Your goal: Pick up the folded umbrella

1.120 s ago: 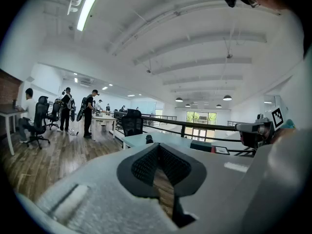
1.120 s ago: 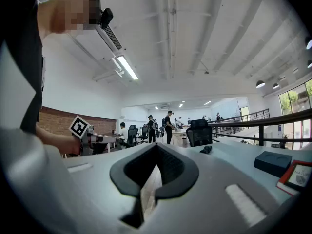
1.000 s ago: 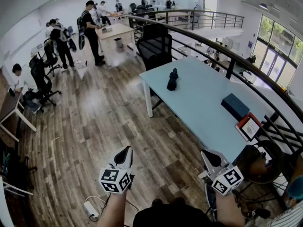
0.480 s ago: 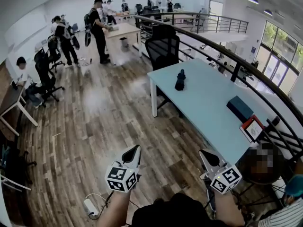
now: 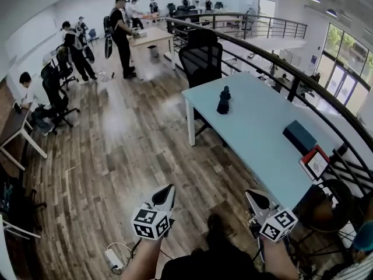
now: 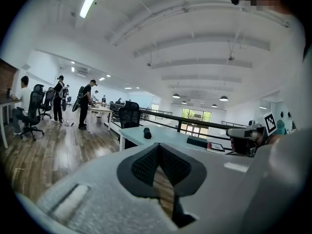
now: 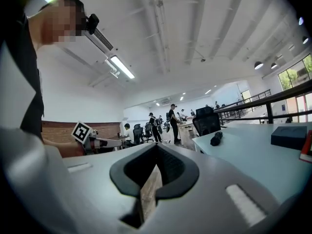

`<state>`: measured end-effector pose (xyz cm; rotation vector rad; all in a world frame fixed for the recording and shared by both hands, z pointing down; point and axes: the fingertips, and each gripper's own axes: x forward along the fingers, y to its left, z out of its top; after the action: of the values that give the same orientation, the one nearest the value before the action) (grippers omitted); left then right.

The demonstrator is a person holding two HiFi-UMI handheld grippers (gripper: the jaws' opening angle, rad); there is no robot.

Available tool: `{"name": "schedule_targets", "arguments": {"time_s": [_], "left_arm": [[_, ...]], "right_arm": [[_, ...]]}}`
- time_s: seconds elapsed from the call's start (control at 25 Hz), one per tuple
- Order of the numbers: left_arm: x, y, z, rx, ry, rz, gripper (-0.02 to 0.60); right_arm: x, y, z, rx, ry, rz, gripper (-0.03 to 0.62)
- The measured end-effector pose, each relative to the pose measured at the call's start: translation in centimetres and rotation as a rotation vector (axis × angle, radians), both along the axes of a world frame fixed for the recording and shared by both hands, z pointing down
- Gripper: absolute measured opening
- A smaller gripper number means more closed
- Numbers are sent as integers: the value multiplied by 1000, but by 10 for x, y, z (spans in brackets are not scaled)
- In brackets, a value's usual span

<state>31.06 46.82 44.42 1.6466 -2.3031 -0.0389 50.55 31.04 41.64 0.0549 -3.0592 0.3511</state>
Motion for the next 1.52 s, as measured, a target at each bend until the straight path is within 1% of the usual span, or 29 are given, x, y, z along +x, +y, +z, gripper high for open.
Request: {"name": "schedule_targets", "arguments": {"time_s": [0.08, 0.2, 0.32, 0.48, 0.64, 0.8, 0.88, 1.0, 1.12, 1.24, 1.36, 1.52], "left_arm": [[-7, -17, 5, -17, 0, 8, 6], [-27, -49, 16, -39, 10, 6, 6], [-51, -91, 22, -58, 20, 19, 6], [-77, -151, 16, -68, 0, 54, 6], [-109, -198, 18, -95, 9, 39, 6], [-121, -233, 20, -107, 15, 48, 6], [-124, -247, 20, -106, 15, 60, 6], [-135, -260, 19, -108, 11, 70, 6], [-153, -269, 16, -92, 10, 67, 6], [-174, -274, 23, -83, 31, 72, 6], [-210, -284, 31, -71, 49, 83, 6], [-275, -299, 37, -51, 63, 108, 6]], "right_arm": [[-10, -17, 8, -21, -6, 4, 0], [-32, -48, 16, -41, -17, -6, 0], [-58, -86, 24, -60, -15, -8, 0], [-93, -143, 39, -102, 4, -7, 0], [-135, -187, 45, -112, 19, -48, 0], [-159, -212, 50, -110, 35, -91, 0], [-165, -225, 59, -124, 52, -85, 0], [-174, -240, 62, -155, 51, -67, 0], [-186, -255, 63, -153, 65, -48, 1], [-202, -270, 64, -156, 79, -16, 1], [-236, -279, 65, -152, 90, 0, 0], [-299, -288, 70, -150, 108, 24, 2]]}}
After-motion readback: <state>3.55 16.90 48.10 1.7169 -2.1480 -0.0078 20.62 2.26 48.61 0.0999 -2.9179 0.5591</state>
